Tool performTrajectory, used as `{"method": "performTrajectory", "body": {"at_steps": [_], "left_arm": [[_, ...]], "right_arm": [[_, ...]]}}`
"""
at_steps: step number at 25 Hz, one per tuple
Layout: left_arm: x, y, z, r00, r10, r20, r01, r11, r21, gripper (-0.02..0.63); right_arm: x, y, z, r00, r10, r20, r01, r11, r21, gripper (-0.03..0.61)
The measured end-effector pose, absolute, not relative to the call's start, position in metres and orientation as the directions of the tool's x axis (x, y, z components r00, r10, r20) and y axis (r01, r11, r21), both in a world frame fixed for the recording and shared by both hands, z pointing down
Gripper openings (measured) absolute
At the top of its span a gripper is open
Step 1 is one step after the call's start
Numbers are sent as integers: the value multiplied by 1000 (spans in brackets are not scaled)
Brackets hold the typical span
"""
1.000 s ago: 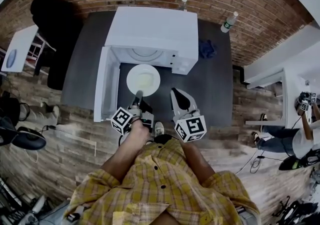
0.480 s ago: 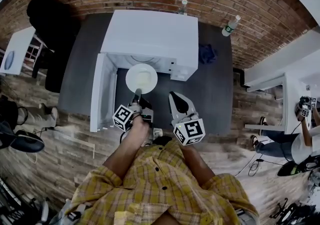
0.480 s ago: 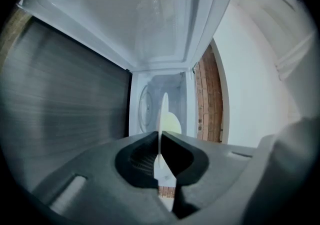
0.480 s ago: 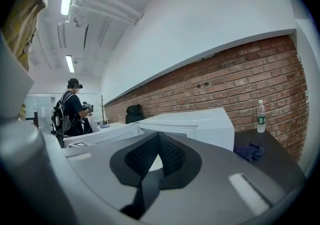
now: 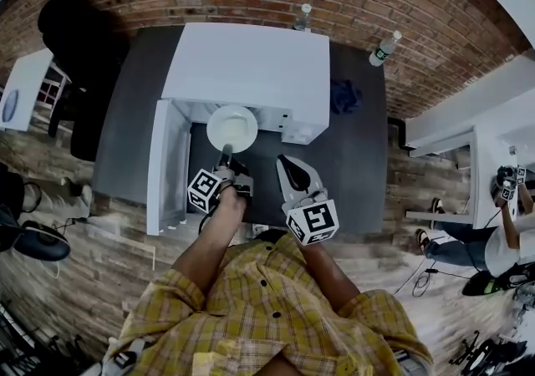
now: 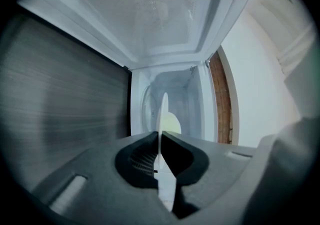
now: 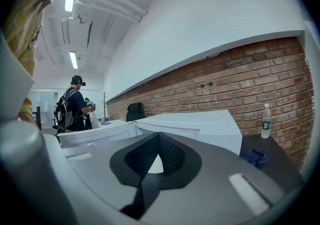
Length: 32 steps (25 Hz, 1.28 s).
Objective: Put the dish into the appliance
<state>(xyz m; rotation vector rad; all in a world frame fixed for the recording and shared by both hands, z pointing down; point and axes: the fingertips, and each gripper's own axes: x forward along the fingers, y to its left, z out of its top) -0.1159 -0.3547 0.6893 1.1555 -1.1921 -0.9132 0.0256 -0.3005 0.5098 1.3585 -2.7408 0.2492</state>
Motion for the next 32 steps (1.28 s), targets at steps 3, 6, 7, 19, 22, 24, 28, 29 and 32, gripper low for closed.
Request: {"method": "performTrajectory", "body": {"at_steps": [3,6,7,19,22,24,28,29,32], "left_arm": [[-117,-369,697,157,-963,219,-54,213,975,15],[-118,-381,700,150,-965,215,-45,211,976,11],[-117,-384,701,150,-965,217,-46,213,976,11],[-125,-415,729,126,-955,268,-57,262,963,12],[-124,-417,736,123,-952,280,-48,276,960,12],[-123,-419,739,124,-952,280,-39,277,960,12],[-123,-425,742,121,-954,275,-28,274,961,11],[-123,-427,743,117,-954,275,-24,274,961,11],[-123,-430,745,113,-955,275,-22,274,961,11]], "right_arm": [[27,-305,512,-608,-781,143,-794,600,-97,5],[27,-309,515,-610,-778,148,-792,602,-100,5],[28,-310,517,-610,-778,151,-792,602,-101,5],[24,-320,518,-625,-767,148,-781,617,-98,5],[26,-322,519,-622,-768,149,-783,615,-100,5],[26,-323,520,-623,-767,151,-782,615,-100,5],[23,-325,522,-631,-761,153,-776,622,-104,5],[22,-325,522,-632,-760,153,-775,623,-105,5],[20,-327,523,-634,-758,154,-773,624,-114,5]]}}
